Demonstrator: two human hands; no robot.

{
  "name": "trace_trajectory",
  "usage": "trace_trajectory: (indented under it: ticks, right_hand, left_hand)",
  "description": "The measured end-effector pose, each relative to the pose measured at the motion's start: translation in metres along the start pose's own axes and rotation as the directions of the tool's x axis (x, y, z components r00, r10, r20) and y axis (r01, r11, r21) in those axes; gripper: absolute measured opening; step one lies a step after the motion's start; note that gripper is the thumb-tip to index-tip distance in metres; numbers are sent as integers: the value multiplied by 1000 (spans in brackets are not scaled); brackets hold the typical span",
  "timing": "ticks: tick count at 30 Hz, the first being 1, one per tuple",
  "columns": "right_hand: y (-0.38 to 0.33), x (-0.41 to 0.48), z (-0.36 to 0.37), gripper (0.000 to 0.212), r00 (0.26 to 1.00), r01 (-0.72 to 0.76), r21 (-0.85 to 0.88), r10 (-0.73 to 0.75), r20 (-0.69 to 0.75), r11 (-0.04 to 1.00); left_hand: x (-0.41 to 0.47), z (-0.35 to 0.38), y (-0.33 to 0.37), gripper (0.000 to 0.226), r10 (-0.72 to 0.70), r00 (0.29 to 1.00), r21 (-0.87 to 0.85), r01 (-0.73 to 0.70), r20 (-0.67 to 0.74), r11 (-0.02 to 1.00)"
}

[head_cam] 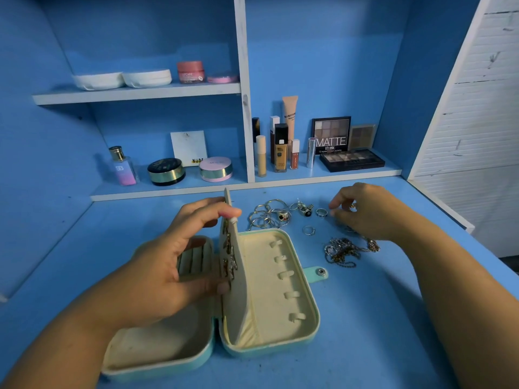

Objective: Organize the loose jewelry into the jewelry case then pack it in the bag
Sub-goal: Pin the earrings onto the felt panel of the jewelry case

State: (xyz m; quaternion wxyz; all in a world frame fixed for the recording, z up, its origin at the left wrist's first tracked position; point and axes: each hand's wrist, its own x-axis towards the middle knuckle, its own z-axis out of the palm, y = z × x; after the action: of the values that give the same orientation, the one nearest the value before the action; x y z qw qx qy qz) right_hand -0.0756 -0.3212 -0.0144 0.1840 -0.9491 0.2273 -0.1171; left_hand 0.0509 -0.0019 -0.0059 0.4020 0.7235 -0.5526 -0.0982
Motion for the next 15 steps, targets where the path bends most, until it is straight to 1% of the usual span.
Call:
trace_trajectory:
  ticks: [3,5,6,8,11,15]
  right_hand:
    - [-3,-13,-17,23,979,-68,76,52,197,995]
    - [-8,-22,-22,33,937,-88,40,69,343,995]
    - [-10,-23,-21,35,921,-79,8,70,383,997]
    - [-12,-22,-15,29,923,-55,-8,54,380,998]
    - [-11,-19,-11,13,940,-38,21,28,340,999]
    - [-9,-16,-9,4,958,-39,46,24,285,998]
  left_hand:
    - [0,0,0,78,-8,1000,12,8,0,1000]
    - [0,0,0,80,-9,1000,15,9,-2,1000]
    - [0,-1,-1,80,-6,1000,13,6,-4,1000]
    - [-1,-1,-3,79,0,1000,-1,0,-10,1000]
    - [0,-1,-6,78,3,1000,-14,-3,-6,1000]
    - [1,0,-6,80,4,1000,-32,-4,7,999]
